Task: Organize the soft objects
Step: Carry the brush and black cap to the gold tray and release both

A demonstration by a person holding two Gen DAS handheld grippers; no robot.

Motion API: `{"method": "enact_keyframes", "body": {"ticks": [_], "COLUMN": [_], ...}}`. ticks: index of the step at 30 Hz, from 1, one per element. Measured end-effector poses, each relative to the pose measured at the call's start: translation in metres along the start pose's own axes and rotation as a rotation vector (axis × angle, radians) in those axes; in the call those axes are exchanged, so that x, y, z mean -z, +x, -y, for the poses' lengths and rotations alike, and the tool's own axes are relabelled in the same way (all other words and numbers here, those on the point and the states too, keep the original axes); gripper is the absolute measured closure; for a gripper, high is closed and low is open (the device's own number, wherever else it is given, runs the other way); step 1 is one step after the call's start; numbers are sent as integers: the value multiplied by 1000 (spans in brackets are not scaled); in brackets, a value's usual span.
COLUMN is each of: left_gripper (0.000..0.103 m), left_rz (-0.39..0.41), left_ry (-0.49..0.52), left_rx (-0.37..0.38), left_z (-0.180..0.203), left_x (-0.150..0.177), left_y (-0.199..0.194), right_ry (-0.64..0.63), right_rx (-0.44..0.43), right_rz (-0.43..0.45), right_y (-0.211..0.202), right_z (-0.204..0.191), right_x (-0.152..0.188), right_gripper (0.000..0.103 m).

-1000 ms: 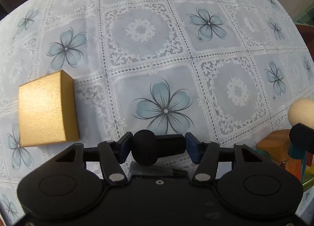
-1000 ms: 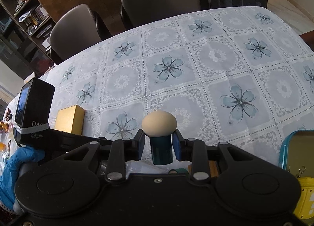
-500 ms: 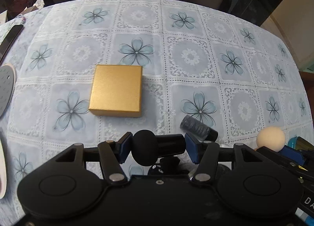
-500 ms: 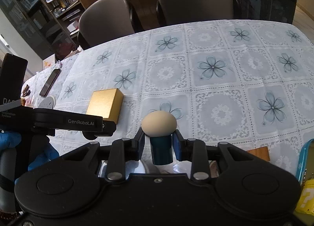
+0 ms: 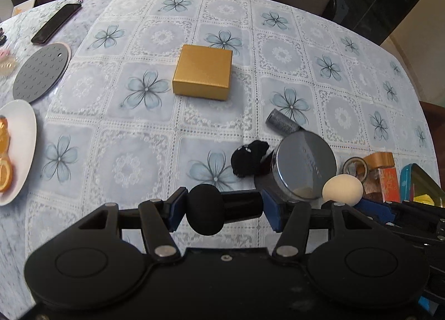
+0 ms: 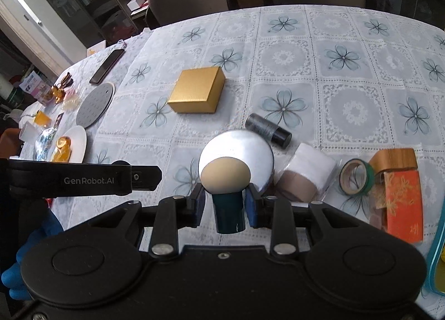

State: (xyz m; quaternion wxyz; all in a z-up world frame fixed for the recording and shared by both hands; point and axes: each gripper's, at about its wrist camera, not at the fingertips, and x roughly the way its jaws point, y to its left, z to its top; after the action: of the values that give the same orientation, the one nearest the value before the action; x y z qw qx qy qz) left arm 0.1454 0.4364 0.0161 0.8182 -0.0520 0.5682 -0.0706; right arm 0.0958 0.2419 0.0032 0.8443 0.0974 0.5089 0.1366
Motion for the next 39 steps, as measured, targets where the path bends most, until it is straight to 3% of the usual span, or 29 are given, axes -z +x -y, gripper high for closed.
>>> {"method": "enact_keyframes", "body": {"ticks": [5, 10, 17, 23, 29, 31, 34, 37, 39], "left_gripper": [48, 48, 48, 48, 47, 46, 26, 21, 19], "left_rz": [-18, -63, -98, -89, -46, -41, -37, -42, -59], "left_ry": [17, 46, 143, 236, 306, 328, 354, 375, 373], "left_rx": [-39, -21, 30, 80, 118, 130, 134, 130, 123], "left_z": [22, 71, 189, 294, 378, 398, 420, 431, 433], "left_x": [39, 75, 104, 107, 103, 102, 102, 105, 106], "left_y": [-7, -7, 1, 13, 15, 16, 20, 23, 27], "right_ry": [13, 39, 145, 268, 324, 322, 329, 343, 360], "right_rx": [-26, -27, 43, 158, 264, 298, 332, 321, 303], "right_rz": [-40, -53, -6, 69, 148, 168, 174, 182, 183], "right_y": [-14, -44, -105, -152, -192, -200, -208, -208, -207], "right_z": [19, 60, 161, 252, 311, 321, 336, 345, 349], "right_x": [37, 74, 110, 126, 129, 127, 127, 127, 128], "right_gripper": [70, 70, 70, 70, 68, 66, 62, 50, 50]}}
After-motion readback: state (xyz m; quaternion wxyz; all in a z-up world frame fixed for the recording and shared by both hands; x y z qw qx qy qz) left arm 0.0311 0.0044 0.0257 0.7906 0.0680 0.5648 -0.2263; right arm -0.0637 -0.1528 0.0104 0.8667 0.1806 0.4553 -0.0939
